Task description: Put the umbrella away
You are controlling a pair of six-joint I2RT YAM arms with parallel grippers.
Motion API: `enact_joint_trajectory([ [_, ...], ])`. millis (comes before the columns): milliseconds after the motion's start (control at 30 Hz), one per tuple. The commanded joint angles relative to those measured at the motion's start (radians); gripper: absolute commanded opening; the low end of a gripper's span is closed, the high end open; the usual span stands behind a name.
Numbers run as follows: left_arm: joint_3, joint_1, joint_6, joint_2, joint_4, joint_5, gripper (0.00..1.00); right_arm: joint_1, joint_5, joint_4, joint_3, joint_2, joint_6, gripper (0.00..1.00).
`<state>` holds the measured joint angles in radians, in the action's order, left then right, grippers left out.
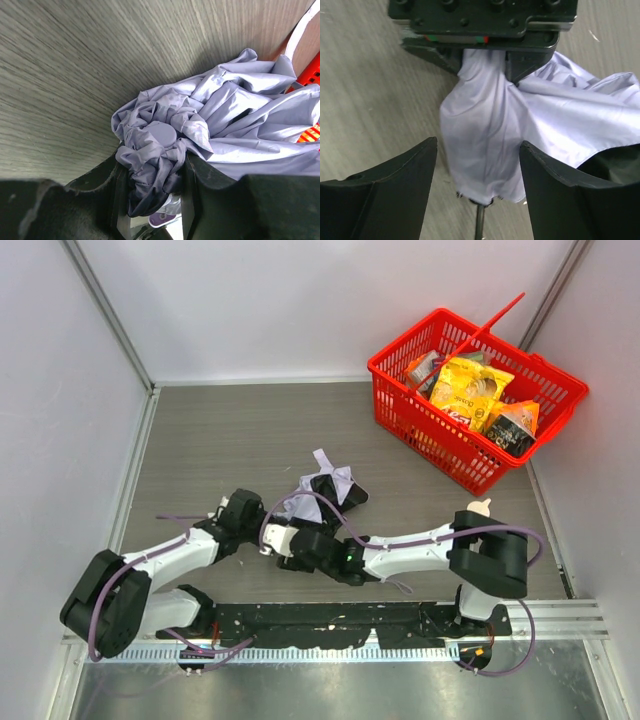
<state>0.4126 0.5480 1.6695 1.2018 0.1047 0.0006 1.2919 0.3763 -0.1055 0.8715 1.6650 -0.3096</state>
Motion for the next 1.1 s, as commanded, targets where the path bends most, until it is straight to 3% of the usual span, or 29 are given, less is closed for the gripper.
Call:
enact_joint_trajectory([
  [0,-0.006,0.004,-0.021,0.035,0.191,0.071,0.0,0.0,0.136,-0.129,0.04,0.045,-0.1,0.72],
  [267,0.011,-0.005,-0.008,0.058,0.216,0.134,0.0,-0.029,0.193,-0.16,0.055,0.186,-0.163,0.73],
  [367,0.023,-0.006,-0.016,0.076,0.227,0.15,0.0,-0.078,0.17,-0.155,0.06,0.242,-0.143,0.69],
  [467,0.038,-0.008,-0.022,0.099,0.227,0.176,0.0,-0.086,0.145,-0.145,0.049,0.263,-0.123,0.47],
  [500,0.043,-0.008,-0.025,0.107,0.225,0.177,0.0,-0.086,0.141,-0.145,0.043,0.272,-0.12,0.35],
  [633,0.054,-0.008,-0.028,0.117,0.207,0.164,0.0,-0.1,0.124,-0.113,0.063,0.272,-0.095,0.08],
  [700,0.058,-0.007,-0.033,0.117,0.196,0.165,0.0,-0.109,0.105,-0.097,0.069,0.272,-0.083,0.01],
  [900,0.052,-0.008,-0.054,0.101,0.141,0.108,0.0,-0.158,-0.042,-0.004,0.083,0.236,-0.019,0.01],
  [967,0.052,-0.008,-0.08,0.088,0.109,0.075,0.09,-0.183,-0.099,0.021,0.087,0.228,0.012,0.01],
  [1067,0.017,-0.011,-0.114,0.052,0.015,0.018,0.38,-0.2,-0.174,0.058,0.106,0.226,0.033,0.01],
])
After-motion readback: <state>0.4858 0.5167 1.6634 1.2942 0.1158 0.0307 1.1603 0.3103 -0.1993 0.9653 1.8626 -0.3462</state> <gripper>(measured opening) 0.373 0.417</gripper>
